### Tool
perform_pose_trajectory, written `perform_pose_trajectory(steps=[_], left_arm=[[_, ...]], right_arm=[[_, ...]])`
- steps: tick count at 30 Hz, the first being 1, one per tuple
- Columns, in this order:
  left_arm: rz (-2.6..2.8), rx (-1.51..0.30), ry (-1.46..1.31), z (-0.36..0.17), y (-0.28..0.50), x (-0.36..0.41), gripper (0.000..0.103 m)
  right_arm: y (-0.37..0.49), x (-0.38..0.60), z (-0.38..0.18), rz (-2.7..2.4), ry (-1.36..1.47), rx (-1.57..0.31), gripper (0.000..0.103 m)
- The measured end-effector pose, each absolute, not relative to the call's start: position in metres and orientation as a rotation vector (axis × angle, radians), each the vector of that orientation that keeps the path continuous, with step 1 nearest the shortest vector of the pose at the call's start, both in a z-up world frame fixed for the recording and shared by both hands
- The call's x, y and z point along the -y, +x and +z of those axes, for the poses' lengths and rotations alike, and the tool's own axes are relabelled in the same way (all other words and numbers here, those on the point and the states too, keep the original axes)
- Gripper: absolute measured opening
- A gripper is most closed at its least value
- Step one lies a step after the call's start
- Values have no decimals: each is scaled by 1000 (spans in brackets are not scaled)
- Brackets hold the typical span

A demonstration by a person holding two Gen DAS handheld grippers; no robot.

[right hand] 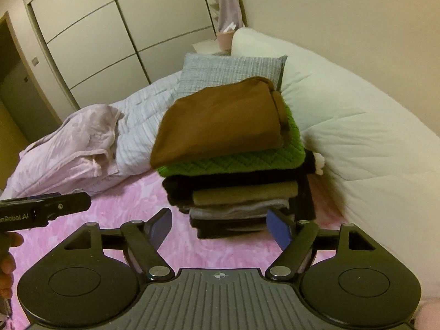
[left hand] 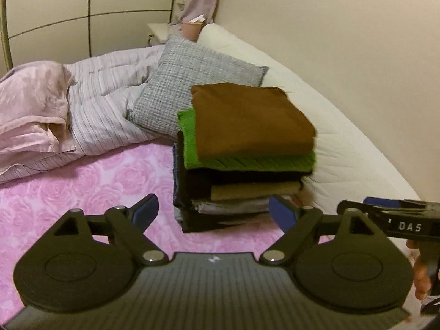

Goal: Fold large clothes

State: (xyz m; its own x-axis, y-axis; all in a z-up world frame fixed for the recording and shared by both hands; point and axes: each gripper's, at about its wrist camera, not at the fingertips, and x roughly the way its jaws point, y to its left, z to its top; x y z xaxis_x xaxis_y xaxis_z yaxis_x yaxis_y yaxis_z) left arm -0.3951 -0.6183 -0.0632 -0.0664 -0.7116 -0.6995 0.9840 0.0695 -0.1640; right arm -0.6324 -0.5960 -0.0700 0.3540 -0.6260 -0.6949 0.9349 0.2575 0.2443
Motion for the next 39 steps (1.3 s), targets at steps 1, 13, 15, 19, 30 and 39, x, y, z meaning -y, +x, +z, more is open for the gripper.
perform_pose_trajectory(steps=[1, 13, 15, 19, 30, 39], left_arm=[[-1477, -740, 471, -59, -399, 605, 86], [-1496, -595, 519, -36, -418, 468, 100], [-1487, -561, 519, -34, -422, 442, 102], [-1492, -549, 522, -32, -427, 403, 102], [-1488, -601, 495, -23, -443, 351, 102], [-1450, -626, 491, -25, -470, 340, 102]], right_arm=[[-631, 584, -68, -1130, 700, -517, 73], [-616, 448, -51, -1179, 667, -482, 73], [-611, 423, -47, -1176, 652, -486, 73], [-606, 383, -46, -1176, 628, -501, 73], [-626, 344, -37, -1145, 621, -486, 73], [-646, 335, -36, -1106, 612, -509, 73]])
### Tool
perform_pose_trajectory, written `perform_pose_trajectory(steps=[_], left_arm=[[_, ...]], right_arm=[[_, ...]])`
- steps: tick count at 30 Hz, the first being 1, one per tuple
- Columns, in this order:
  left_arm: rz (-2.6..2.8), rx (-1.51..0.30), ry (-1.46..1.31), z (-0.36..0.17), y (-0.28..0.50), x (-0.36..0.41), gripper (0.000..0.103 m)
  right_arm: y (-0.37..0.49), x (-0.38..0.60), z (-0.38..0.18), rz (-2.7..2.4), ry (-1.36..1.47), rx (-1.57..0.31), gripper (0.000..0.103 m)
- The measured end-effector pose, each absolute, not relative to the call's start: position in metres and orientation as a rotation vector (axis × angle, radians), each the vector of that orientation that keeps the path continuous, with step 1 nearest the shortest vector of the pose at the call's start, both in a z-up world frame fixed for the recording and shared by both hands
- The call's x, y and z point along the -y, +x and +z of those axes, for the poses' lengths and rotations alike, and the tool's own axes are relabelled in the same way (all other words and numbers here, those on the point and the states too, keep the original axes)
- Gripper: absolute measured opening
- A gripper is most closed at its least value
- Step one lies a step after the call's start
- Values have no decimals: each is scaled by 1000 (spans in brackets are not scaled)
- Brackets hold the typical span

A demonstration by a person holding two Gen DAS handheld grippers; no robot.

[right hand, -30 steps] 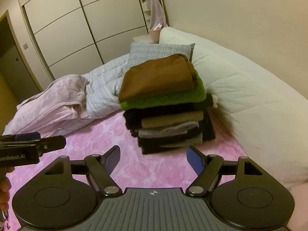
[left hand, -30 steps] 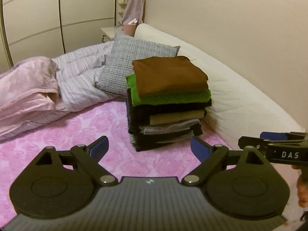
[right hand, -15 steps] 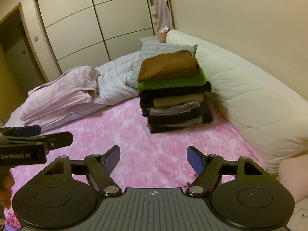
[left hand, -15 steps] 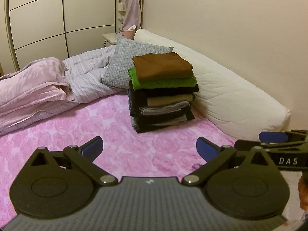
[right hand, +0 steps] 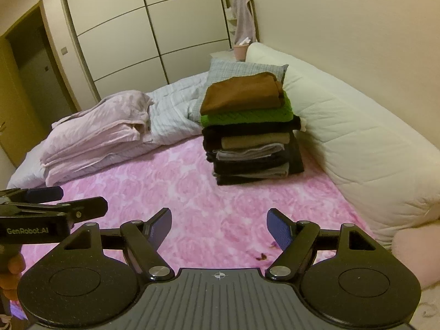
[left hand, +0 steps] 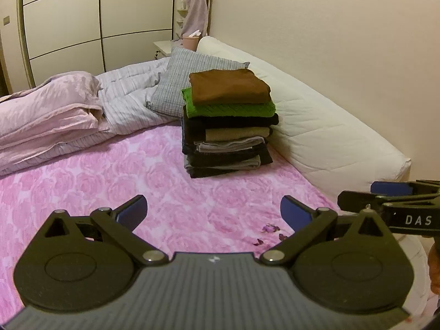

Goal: Fold large clothes

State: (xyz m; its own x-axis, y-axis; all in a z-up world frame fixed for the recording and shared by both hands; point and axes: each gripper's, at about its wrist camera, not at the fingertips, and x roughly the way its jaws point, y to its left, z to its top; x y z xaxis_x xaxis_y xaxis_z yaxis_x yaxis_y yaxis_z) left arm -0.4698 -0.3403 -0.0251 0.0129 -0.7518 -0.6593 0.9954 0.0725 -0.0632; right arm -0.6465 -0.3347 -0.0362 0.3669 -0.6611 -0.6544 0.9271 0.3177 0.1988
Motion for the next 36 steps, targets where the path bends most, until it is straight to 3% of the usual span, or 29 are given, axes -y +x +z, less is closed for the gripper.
perform_pose_trajectory(steps=[36], left_arm=[[-1448, -631, 508, -25, -505, 337, 102]], right_arm=[[-677, 319, -35, -1079, 624, -514, 73]])
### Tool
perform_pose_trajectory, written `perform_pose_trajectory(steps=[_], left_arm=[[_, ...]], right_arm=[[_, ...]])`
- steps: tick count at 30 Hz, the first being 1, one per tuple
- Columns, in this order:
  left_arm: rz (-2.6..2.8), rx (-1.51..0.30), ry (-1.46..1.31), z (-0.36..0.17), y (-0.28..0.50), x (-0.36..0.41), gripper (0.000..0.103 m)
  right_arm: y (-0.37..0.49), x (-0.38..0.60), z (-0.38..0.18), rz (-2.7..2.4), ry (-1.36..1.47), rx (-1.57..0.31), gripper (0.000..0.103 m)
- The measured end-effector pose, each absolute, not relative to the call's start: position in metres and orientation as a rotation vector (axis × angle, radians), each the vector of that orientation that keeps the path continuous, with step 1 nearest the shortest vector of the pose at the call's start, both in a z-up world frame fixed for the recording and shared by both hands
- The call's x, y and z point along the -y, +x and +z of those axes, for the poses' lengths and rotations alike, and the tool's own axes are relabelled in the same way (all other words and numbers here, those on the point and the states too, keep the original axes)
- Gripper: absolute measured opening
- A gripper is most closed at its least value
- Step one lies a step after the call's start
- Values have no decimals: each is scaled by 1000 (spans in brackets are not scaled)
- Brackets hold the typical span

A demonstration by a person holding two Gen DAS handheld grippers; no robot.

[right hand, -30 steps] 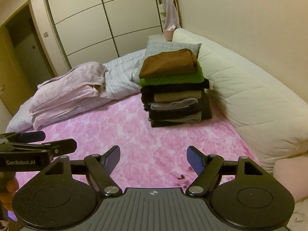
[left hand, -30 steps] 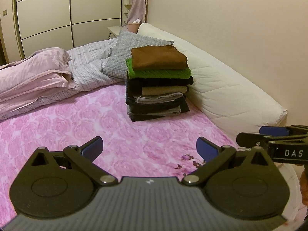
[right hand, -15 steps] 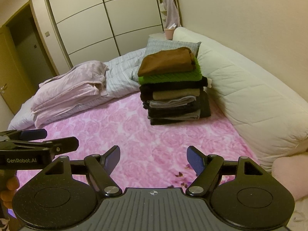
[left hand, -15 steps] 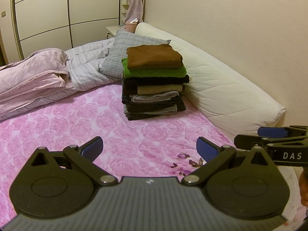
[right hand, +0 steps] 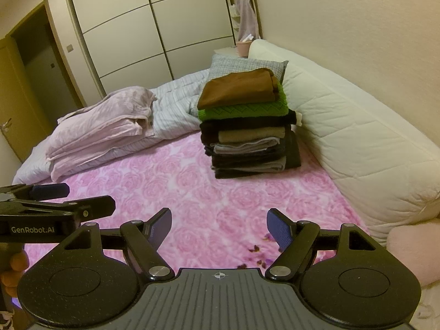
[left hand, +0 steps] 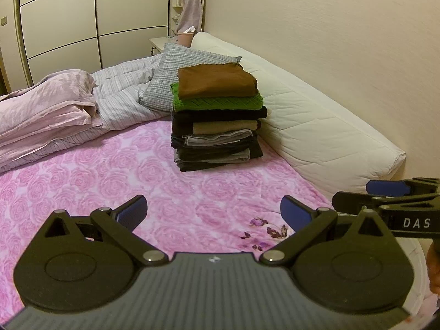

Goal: Fold large clothes

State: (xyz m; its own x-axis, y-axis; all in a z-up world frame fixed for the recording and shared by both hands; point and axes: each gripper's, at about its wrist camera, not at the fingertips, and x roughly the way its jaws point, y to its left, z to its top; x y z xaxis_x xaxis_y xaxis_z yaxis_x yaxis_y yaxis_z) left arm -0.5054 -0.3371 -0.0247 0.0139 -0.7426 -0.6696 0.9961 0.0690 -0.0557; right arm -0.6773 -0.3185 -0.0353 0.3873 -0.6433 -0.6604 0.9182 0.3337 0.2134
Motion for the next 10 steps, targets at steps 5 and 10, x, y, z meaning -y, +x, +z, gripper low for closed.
perform_pose_trajectory(steps=[5, 10], left_arm=[[-1451, -629, 508, -25, -506, 336, 102], [-1447, -627, 509, -25, -513, 337, 102]], right_arm=[[-680, 319, -34, -1076, 621, -514, 73], [-684, 320, -32, -1076, 619, -511, 73]])
